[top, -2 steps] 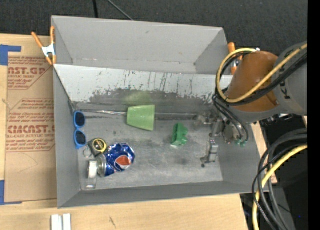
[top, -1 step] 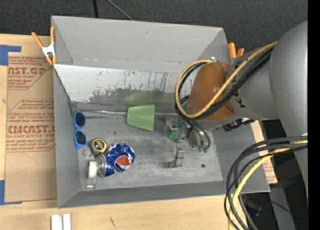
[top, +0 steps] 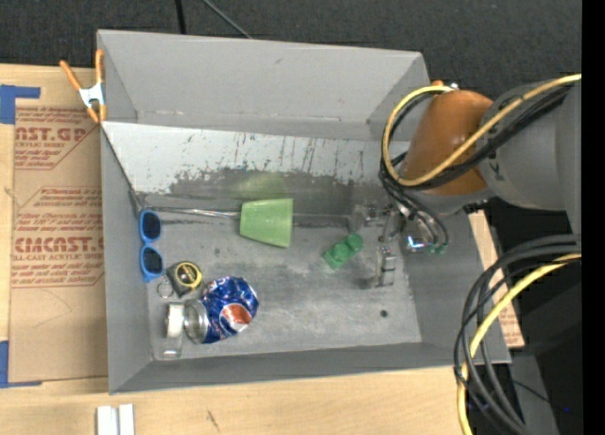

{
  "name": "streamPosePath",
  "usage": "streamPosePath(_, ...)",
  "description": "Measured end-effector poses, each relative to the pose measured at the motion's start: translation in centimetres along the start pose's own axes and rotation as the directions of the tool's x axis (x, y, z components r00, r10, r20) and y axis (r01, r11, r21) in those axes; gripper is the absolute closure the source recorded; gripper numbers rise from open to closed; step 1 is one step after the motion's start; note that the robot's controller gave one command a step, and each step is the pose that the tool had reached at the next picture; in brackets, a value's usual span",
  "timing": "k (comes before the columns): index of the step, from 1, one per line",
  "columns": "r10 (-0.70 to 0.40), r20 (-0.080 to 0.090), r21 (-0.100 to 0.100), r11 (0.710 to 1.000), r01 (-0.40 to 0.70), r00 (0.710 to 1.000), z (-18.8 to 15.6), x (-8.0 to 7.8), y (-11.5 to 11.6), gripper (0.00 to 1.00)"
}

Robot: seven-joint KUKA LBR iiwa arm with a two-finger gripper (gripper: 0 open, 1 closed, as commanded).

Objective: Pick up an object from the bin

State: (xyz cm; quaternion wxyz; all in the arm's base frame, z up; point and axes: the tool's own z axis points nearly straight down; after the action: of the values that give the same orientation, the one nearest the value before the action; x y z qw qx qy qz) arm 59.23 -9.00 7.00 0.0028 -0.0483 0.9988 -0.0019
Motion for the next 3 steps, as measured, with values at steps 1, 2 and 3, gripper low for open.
streamPosePath(1, -0.147, -0.002, -0.007, 0.989, 0.147, 0.989, -0.7, -0.1, 5.3, 0.00)
streamPosePath(2, -0.146, -0.002, -0.005, 0.989, 0.146, 0.989, -0.7, -0.1, 5.1, 1.00)
streamPosePath(3, -0.146, 0.005, 0.001, 0.989, 0.146, 0.989, -10.0, 0.3, 0.4, 1.00)
